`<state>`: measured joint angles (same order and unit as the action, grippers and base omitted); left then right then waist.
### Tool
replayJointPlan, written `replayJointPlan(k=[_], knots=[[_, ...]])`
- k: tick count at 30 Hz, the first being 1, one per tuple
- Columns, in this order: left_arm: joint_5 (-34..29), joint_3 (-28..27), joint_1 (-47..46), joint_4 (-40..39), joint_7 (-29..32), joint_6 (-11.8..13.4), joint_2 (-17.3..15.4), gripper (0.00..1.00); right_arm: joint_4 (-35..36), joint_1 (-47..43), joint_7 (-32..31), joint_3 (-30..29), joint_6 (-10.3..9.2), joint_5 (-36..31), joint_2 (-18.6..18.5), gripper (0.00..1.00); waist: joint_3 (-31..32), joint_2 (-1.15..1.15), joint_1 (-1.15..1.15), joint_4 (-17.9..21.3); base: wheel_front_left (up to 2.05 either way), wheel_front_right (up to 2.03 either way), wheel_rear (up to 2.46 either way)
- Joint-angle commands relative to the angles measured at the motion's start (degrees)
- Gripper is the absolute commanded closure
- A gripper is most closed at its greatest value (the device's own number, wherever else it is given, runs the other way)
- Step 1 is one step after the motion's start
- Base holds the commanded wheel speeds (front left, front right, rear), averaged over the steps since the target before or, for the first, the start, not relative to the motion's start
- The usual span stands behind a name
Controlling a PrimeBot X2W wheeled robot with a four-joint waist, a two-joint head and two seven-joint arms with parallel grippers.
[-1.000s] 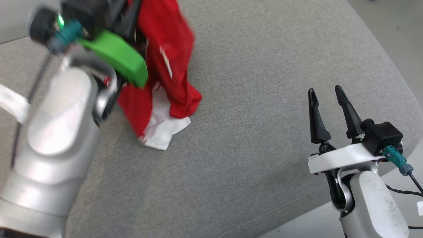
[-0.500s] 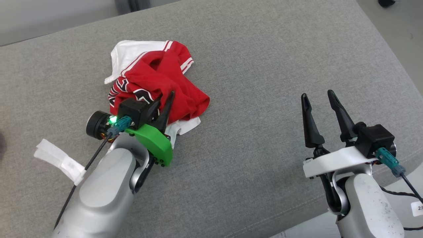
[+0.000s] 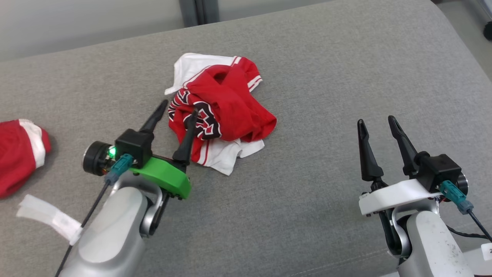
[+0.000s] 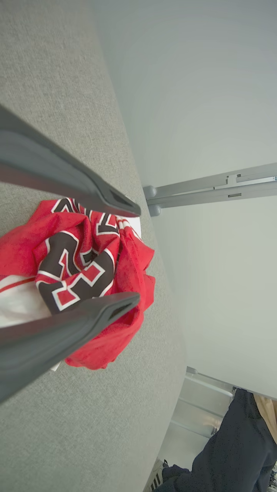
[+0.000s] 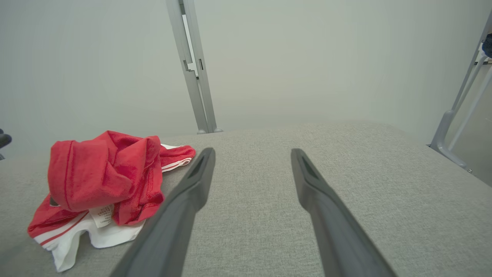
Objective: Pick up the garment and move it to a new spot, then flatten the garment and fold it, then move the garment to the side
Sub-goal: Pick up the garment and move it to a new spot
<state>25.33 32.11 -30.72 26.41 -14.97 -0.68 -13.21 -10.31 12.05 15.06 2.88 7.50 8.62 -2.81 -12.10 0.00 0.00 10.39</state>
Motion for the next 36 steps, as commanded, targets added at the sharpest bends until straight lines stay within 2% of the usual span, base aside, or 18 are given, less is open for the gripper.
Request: replayJointPlan(k=[1, 7, 16, 21, 36], knots=[[-0.65, -2.02, 1.87, -2.53, -0.22, 1.00, -1.08, 0.00, 0.24, -0.73, 0.18, -0.33, -0.02, -0.47, -0.13, 0.00, 2.12, 0.00, 0.00, -3.49, 0.00, 0.00, 0.00], [-2.73, -10.78, 8.49, -10.69, -0.17, 4.03, -3.69, 0.00, -0.25, -1.46, 0.18, -0.83, -0.02, -1.26, -0.14, 0.00, 3.61, 0.00, 0.00, -6.51, 0.00, 0.00, 0.00], [-5.54, -23.60, 19.20, -16.87, -0.17, 6.12, -3.60, 0.00, -0.96, -2.81, 0.18, -1.82, -0.02, -2.12, -0.15, 0.00, 5.53, 0.00, 0.00, -9.48, 0.00, 0.00, 0.00], [-7.63, -28.13, 24.66, -17.98, -0.16, 5.36, -2.66, 0.00, -1.67, -3.73, 0.18, -1.59, -0.02, -2.87, -0.15, 0.00, 6.61, 0.00, 0.00, -10.19, 0.00, 0.00, 0.00], [-12.30, -32.38, 31.56, -16.56, -0.17, 1.40, 2.56, 0.00, -3.84, -7.47, 0.18, -1.58, -0.02, -3.69, -0.15, 0.00, 9.92, 0.00, 0.00, -10.91, 0.00, 0.00, 0.00]])
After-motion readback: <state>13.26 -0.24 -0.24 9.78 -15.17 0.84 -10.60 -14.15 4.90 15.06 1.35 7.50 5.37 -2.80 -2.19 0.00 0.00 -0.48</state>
